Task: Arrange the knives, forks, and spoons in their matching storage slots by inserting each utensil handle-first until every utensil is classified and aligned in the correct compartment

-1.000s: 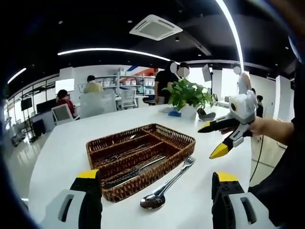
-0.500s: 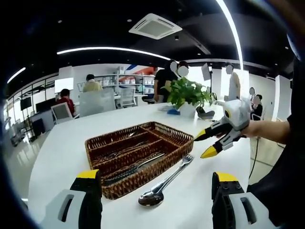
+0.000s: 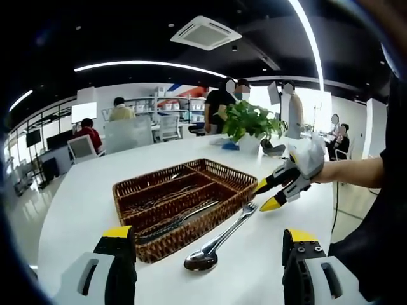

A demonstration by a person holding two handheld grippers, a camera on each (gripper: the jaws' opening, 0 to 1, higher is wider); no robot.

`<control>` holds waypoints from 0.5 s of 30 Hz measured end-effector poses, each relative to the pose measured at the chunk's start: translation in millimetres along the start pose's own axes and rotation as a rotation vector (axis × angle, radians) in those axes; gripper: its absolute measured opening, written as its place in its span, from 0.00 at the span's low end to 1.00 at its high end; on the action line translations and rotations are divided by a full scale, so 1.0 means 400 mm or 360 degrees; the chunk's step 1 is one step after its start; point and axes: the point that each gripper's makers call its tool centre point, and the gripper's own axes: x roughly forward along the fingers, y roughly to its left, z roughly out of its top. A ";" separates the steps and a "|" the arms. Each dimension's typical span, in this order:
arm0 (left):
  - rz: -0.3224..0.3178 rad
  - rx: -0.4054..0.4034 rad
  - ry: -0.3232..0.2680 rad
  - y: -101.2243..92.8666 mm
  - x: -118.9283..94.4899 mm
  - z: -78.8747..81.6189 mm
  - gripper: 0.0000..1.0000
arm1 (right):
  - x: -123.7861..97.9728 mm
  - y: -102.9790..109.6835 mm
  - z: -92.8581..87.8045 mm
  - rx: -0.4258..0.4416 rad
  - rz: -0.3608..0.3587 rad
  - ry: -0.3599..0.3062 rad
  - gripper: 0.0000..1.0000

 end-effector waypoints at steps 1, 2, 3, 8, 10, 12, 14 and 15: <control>-0.0001 0.0001 0.0001 -0.001 0.000 0.000 1.00 | 0.003 0.000 -0.002 -0.0005 0.0002 0.0006 0.28; -0.0002 0.0001 0.0001 -0.001 0.000 0.000 1.00 | 0.006 -0.001 -0.004 -0.0007 0.0004 0.0010 0.27; -0.0002 0.0002 0.0001 -0.002 0.000 0.001 1.00 | 0.010 -0.003 -0.007 0.0004 0.0014 0.0013 0.25; -0.0004 -0.0007 -0.0002 -0.004 -0.001 0.000 1.00 | 0.024 -0.001 -0.021 0.0061 0.0041 0.0035 0.25; -0.0003 -0.0010 0.0000 -0.005 -0.002 -0.001 1.00 | 0.030 -0.001 -0.029 0.0074 0.0045 0.0044 0.25; -0.0005 -0.0011 0.0002 -0.006 -0.002 -0.003 1.00 | 0.034 -0.004 -0.023 0.0125 0.0046 0.0014 0.24; -0.0004 -0.0013 0.0004 -0.007 -0.001 -0.005 1.00 | 0.038 -0.011 -0.022 0.0169 0.0040 0.0005 0.23; -0.0005 -0.0015 0.0004 -0.007 -0.001 -0.006 1.00 | 0.037 -0.011 -0.026 0.0184 0.0042 0.0016 0.22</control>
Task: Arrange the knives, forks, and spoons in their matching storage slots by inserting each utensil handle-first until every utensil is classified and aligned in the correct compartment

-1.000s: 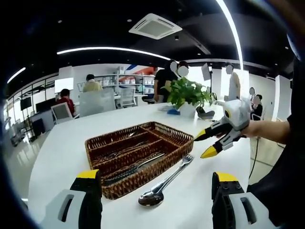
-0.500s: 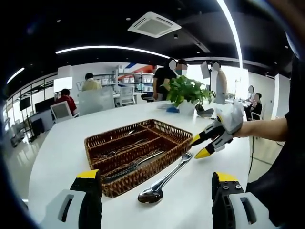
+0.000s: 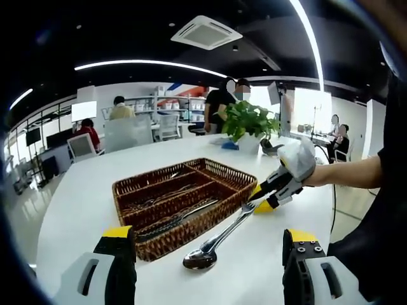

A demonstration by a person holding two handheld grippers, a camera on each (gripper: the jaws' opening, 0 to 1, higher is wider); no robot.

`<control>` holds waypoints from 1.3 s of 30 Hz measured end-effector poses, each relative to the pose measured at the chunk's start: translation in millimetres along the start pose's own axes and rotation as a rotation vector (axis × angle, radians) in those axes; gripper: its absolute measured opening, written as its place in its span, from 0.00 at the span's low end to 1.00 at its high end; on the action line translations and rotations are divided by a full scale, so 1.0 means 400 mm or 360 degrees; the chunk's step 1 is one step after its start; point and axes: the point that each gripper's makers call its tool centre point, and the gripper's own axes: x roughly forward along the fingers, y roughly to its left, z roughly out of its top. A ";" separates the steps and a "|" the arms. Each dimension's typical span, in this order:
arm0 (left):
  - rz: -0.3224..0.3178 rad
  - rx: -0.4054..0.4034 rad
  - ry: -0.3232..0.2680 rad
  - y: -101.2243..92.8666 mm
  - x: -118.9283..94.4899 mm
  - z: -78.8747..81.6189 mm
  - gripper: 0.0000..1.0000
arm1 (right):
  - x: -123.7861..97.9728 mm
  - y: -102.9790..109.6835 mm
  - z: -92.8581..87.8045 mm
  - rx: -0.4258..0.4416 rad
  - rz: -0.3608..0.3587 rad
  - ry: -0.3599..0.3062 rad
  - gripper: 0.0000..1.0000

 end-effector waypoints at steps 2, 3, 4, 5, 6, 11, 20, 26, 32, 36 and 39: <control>0.0000 -0.0003 0.0003 0.000 0.001 -0.002 1.00 | 0.003 -0.005 0.004 0.0017 0.0001 -0.0009 0.20; 0.0000 -0.0003 0.0005 -0.001 0.002 -0.003 1.00 | 0.003 -0.005 0.004 0.0030 0.0009 -0.0008 0.19; -0.0001 -0.0004 0.0005 -0.001 0.002 -0.003 1.00 | 0.004 -0.005 0.003 0.0023 0.0008 -0.0006 0.18; -0.0003 -0.0006 0.0006 -0.002 0.003 -0.004 1.00 | 0.005 -0.005 0.004 0.0018 0.0009 -0.0009 0.17; -0.0004 -0.0007 0.0008 -0.003 0.004 -0.006 1.00 | 0.005 -0.003 0.004 0.0005 0.0018 -0.0007 0.14; -0.0001 -0.0011 0.0014 0.000 0.005 -0.011 1.00 | 0.009 0.005 0.003 -0.0170 0.0044 -0.0002 0.05; 0.0008 -0.0008 0.0031 0.008 0.005 -0.018 1.00 | 0.003 0.014 0.009 -0.0233 0.0074 -0.0061 0.00; 0.0006 -0.0009 0.0032 0.014 0.008 -0.022 1.00 | -0.014 0.016 0.023 -0.0241 0.0075 -0.0101 0.00; 0.0001 0.0000 0.0023 0.018 0.011 -0.017 1.00 | -0.036 0.030 0.049 -0.0202 0.0105 -0.0178 0.00; 0.0003 0.0005 0.0021 0.019 0.006 -0.017 1.00 | -0.047 0.034 0.065 -0.0168 0.0118 -0.0221 0.00; 0.0007 0.0004 0.0021 0.021 0.002 -0.019 1.00 | -0.053 0.039 0.074 -0.0151 0.0131 -0.0243 0.00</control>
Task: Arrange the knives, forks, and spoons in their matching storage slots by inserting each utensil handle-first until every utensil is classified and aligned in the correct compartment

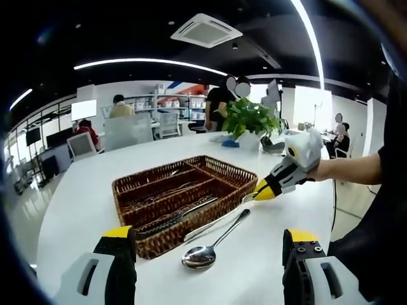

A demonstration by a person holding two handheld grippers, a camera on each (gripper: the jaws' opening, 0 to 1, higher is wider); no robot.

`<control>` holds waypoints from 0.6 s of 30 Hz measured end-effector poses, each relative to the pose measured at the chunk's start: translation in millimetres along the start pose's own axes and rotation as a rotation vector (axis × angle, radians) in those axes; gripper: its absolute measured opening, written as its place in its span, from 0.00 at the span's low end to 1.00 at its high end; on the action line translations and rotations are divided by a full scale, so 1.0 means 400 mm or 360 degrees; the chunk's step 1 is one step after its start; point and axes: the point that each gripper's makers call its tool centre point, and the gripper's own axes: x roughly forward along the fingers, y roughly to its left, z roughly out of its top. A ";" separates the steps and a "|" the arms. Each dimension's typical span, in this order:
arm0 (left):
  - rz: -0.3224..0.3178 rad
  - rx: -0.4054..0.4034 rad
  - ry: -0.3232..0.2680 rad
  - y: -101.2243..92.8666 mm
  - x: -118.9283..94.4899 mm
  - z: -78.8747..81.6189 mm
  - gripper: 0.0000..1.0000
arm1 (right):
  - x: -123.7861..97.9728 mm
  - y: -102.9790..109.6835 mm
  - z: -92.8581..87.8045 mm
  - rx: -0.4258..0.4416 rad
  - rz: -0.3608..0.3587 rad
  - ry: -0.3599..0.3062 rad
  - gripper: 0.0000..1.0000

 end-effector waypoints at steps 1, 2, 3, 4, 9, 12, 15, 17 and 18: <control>0.0000 0.0000 0.0000 0.000 0.000 0.000 1.00 | -0.002 0.004 0.003 0.0004 0.0007 -0.0002 0.00; 0.0002 0.0001 0.0001 0.000 0.000 -0.001 1.00 | -0.004 0.006 0.008 0.0001 0.0016 -0.0009 0.00; 0.0002 0.0003 0.0002 0.000 0.000 -0.001 1.00 | -0.007 0.010 0.012 -0.0005 0.0020 -0.0016 0.00; 0.0002 0.0005 0.0002 0.000 -0.001 -0.001 1.00 | -0.009 0.010 0.015 -0.0009 0.0019 -0.0024 0.00; 0.0002 0.0010 -0.0004 -0.001 0.001 0.001 1.00 | -0.024 0.008 0.042 -0.0015 0.0019 -0.0066 0.00; -0.0003 0.0012 -0.0007 -0.002 0.001 0.002 1.00 | -0.034 0.001 0.062 -0.0015 0.0011 -0.0092 0.00; -0.0002 0.0014 -0.0010 -0.002 0.001 0.003 1.00 | -0.043 -0.010 0.085 -0.0022 -0.0004 -0.0124 0.00; 0.0000 0.0014 -0.0012 -0.001 0.000 0.005 1.00 | -0.046 -0.017 0.093 -0.0025 -0.0012 -0.0134 0.00; 0.0002 0.0014 -0.0013 0.000 -0.001 0.005 1.00 | -0.049 -0.021 0.098 -0.0029 -0.0011 -0.0140 0.00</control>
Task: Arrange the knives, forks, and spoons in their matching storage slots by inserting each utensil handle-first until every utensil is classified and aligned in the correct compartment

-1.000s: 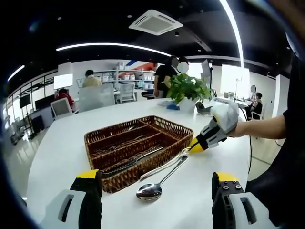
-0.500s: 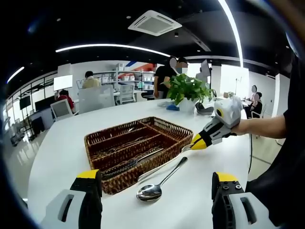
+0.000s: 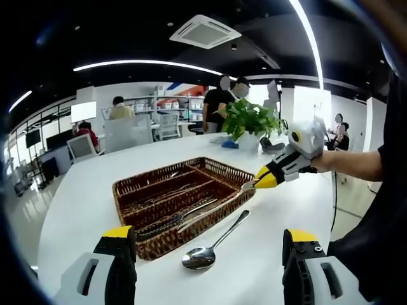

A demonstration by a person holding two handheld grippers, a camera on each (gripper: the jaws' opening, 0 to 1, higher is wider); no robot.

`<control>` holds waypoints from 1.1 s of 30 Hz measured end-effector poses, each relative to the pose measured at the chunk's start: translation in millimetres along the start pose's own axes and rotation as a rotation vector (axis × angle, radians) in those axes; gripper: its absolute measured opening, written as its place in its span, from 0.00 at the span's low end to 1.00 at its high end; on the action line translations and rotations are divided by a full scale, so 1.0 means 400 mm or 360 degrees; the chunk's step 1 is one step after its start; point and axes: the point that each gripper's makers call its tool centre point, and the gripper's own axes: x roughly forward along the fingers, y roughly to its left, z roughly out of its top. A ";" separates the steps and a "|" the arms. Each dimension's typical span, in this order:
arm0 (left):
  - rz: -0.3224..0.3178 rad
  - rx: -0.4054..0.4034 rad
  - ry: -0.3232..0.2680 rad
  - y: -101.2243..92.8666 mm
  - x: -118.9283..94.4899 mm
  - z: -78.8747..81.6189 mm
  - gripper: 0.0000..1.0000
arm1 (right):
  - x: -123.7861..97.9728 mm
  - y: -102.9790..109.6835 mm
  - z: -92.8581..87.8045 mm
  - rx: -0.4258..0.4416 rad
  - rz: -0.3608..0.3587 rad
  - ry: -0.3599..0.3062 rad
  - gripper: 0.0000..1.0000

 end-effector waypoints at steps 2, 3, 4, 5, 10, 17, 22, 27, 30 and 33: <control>0.0003 0.0001 -0.0001 0.001 -0.001 0.001 1.00 | -0.002 -0.003 0.010 -0.0014 0.0001 -0.0008 0.00; 0.0004 0.0001 -0.0001 0.001 -0.001 0.001 1.00 | -0.002 -0.004 0.013 -0.0016 0.0001 -0.0012 0.00; 0.0007 0.0001 -0.0002 0.002 -0.003 0.001 1.00 | -0.003 -0.007 0.019 -0.0017 0.0004 -0.0019 0.00; 0.0009 0.0001 -0.0003 0.000 -0.004 0.003 1.00 | -0.003 -0.007 0.021 -0.0016 0.0006 -0.0022 0.00; 0.0014 0.0003 -0.0002 -0.010 -0.011 0.009 1.00 | -0.005 -0.012 0.040 -0.0018 0.0014 -0.0048 0.00; 0.0034 0.0010 -0.0012 -0.013 -0.025 0.024 1.00 | 0.004 -0.053 0.073 -0.0023 -0.0003 -0.0085 0.00; 0.0046 0.0008 -0.0012 -0.012 -0.034 0.025 1.00 | 0.017 -0.081 0.099 -0.0032 -0.0008 -0.0105 0.00; 0.0050 0.0005 -0.0014 -0.010 -0.042 0.025 1.00 | 0.036 -0.103 0.122 -0.0049 -0.0011 -0.0108 0.00; 0.0048 0.0007 -0.0011 -0.009 -0.042 0.025 1.00 | 0.048 -0.119 0.133 -0.0051 -0.0010 -0.0112 0.00; 0.0042 0.0008 -0.0009 -0.008 -0.042 0.026 1.00 | 0.062 -0.132 0.138 -0.0046 -0.0004 -0.0109 0.00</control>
